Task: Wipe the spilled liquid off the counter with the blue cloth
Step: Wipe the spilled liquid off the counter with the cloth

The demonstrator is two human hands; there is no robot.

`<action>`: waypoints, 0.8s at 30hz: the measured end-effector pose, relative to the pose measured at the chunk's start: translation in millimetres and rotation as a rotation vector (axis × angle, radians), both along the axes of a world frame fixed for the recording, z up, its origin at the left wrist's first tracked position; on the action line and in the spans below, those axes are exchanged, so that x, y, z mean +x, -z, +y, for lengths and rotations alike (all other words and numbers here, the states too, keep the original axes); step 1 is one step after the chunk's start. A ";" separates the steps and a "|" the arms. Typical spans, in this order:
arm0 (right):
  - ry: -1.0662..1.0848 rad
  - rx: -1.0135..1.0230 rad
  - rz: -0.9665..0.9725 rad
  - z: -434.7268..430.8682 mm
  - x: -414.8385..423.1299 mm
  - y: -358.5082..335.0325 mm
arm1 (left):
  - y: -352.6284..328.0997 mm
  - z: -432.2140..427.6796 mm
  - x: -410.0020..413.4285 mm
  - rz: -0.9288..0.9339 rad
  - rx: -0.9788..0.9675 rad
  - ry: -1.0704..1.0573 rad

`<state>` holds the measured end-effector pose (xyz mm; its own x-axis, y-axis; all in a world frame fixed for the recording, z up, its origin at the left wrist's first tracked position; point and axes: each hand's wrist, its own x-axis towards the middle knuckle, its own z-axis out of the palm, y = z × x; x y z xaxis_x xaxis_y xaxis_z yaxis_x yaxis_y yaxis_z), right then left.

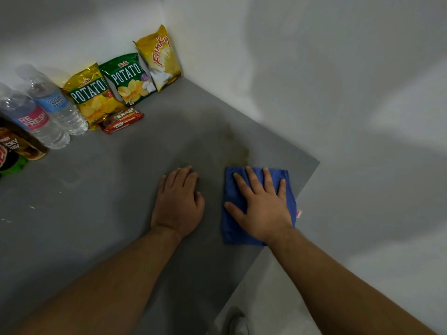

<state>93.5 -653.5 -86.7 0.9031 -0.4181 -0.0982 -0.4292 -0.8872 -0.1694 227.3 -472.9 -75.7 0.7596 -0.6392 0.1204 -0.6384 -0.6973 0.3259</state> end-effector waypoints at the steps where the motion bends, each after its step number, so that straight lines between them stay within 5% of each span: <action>1: -0.019 -0.005 -0.003 4.1 0.6 0.0 | 0.0 0.3 -0.2 0.000 -0.001 -0.002; 6: -0.145 0.008 -0.043 -6.6 -29.2 2.8 | -1.3 0.5 1.1 0.008 -0.006 -0.006; 17: 0.041 0.004 0.055 -48.6 14.3 -3.7 | -0.7 0.0 2.5 0.001 -0.005 -0.002; 24: -0.198 0.004 -0.038 -50.7 -18.4 0.6 | -0.7 0.3 2.0 0.011 -0.018 -0.017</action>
<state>75.1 -704.2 -87.2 0.9708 -0.2315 -0.0633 -0.2393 -0.9530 -0.1855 229.3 -472.6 -75.0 0.7717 -0.6239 0.1232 -0.6228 -0.7021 0.3453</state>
